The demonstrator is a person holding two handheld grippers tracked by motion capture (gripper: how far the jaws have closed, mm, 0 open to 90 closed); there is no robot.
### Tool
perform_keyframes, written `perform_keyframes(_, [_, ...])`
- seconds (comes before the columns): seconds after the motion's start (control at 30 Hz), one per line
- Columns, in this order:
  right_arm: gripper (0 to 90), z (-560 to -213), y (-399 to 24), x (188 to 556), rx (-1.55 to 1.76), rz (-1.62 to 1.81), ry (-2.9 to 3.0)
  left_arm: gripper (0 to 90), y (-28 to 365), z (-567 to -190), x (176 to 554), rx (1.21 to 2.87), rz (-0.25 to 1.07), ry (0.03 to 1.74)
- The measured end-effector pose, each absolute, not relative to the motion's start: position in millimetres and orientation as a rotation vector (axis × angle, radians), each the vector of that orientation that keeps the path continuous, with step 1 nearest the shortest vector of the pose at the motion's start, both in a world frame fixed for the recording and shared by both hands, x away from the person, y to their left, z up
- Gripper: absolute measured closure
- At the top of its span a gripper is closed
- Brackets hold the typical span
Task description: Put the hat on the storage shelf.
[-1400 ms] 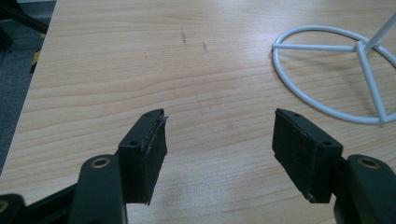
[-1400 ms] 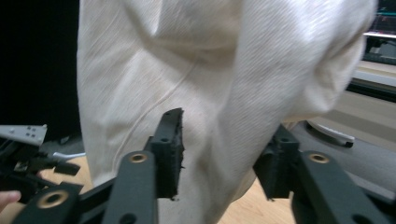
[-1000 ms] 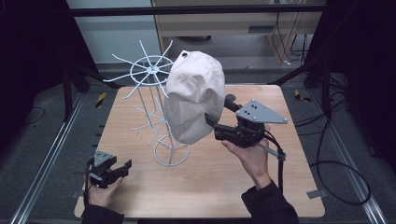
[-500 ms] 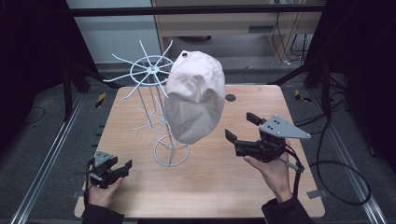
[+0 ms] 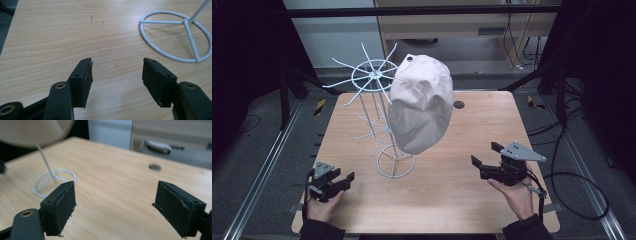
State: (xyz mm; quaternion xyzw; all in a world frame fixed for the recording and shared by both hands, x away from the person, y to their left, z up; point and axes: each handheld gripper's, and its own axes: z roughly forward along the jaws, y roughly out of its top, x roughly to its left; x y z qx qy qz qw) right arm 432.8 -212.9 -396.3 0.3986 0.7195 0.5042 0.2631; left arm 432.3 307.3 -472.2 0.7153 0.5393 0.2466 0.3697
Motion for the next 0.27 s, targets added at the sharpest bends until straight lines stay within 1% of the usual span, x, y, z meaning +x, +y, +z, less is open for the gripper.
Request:
perform_keyframes(0.17, [17.3, -418.3, -226.2, 435.7, 1.125, 1.287, 1.962, 38.2, 306.4, -473.8, 433.0, 1.845, 0.63, 1.379])
perform_keyframes(0.23, [19.5, -435.7, -238.7, 438.9, 1.202, 1.213, 1.967, 33.9, 305.7, -474.9, 433.4, 1.851, 0.631, 1.375])
perform_keyframes(0.27, [19.6, -439.8, -242.0, 440.2, 1.218, 1.202, 1.967, 33.3, 305.4, -475.3, 433.5, 1.854, 0.632, 1.372])
